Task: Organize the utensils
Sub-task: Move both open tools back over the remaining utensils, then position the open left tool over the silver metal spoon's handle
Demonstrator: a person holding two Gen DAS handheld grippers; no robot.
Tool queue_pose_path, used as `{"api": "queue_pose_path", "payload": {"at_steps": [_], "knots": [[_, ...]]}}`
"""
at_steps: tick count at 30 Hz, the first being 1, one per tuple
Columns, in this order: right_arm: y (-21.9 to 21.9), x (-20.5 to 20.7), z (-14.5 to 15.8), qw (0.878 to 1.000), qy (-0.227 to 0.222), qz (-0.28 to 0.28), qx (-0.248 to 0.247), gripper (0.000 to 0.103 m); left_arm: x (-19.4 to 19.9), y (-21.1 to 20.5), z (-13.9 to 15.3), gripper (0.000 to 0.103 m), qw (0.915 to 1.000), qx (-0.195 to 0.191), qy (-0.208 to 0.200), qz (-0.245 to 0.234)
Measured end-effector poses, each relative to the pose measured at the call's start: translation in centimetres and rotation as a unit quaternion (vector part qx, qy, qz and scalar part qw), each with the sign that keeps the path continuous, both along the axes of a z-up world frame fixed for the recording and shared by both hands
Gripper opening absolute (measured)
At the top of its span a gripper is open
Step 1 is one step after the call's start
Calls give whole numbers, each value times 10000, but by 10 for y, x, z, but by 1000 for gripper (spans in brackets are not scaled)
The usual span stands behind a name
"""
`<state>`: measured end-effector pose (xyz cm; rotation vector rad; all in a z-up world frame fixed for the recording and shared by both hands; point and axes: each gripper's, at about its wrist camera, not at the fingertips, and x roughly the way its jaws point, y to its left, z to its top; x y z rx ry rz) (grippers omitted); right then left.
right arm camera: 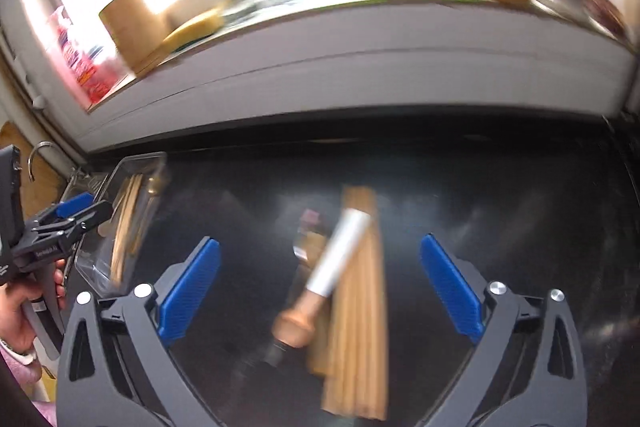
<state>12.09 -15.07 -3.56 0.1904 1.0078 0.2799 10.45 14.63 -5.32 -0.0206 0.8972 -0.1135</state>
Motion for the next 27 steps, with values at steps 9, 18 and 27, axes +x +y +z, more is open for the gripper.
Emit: {"api": "queue_pose_path", "payload": {"at_steps": [9, 18, 27], "knots": [[-66, -17, -8, 9995, -222, 143, -152, 97, -10, -118, -44, 97, 9981, -38, 500, -365], [-88, -31, -25, 9981, 361, 423, 268, 97, -17, -175, -77, 89, 9960, 69, 767, -443], [-104, -35, -27, 9976, 403, 220, 522, 97, 3, -190, -97, 72, 9928, -85, 1026, -618]]}}
